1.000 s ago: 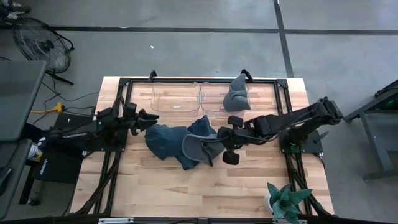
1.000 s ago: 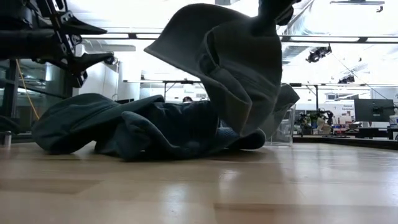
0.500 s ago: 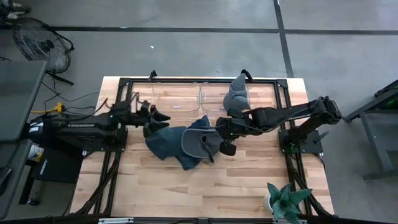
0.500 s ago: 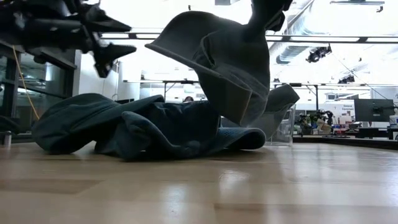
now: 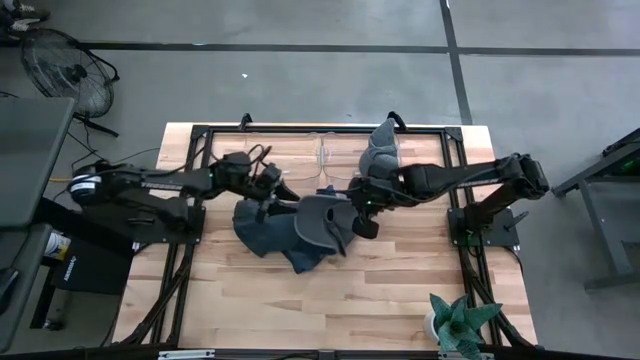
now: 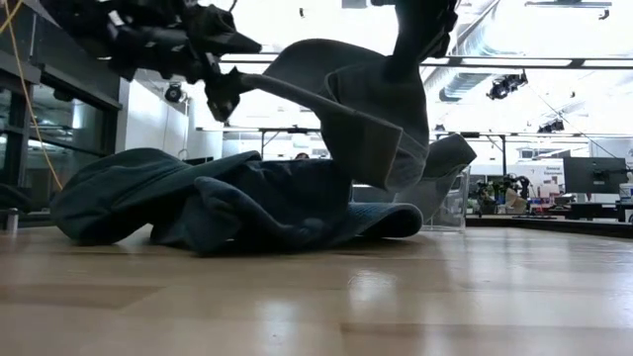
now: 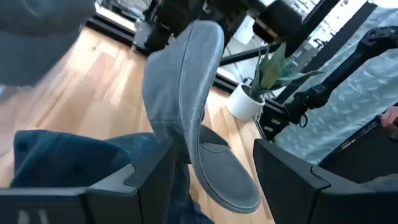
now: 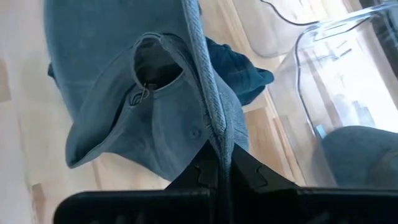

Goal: Pick & Place hat
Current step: Put the gray cap into the right transparent bin

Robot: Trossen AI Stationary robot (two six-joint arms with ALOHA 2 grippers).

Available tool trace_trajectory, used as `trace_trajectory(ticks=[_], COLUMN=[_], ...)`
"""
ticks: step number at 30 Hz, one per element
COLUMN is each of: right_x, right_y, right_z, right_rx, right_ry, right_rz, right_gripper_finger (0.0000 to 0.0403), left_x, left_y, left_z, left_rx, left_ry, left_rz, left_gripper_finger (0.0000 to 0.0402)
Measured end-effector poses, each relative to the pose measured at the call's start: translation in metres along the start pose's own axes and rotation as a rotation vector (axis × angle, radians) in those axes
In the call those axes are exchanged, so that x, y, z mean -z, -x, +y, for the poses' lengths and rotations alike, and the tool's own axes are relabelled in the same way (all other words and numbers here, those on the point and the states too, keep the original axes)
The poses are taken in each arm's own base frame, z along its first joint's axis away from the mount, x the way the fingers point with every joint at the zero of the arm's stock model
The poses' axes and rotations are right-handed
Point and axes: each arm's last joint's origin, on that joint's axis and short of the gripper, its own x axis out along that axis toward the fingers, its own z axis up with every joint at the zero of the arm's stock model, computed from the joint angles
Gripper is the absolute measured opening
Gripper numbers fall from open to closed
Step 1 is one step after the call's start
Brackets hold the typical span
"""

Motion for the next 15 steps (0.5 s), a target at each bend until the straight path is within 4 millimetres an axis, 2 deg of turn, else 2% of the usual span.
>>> trace_trajectory(ticks=[9,15], right_x=[-0.003,-0.004], right_y=[-0.002,-0.003], right_z=[-0.010,-0.015], right_rx=[0.002,-0.005], right_ry=[0.024,0.038], right_rz=[0.006,0.012], right_gripper_finger=[0.0001,0.0001], left_x=[-0.008,-0.005], left_y=[-0.017,-0.021], left_z=[0.006,0.011], left_rx=[0.005,-0.033], left_ry=[0.020,0.085], left_rz=[0.020,0.036], left_gripper_finger=[0.0214,0.0213])
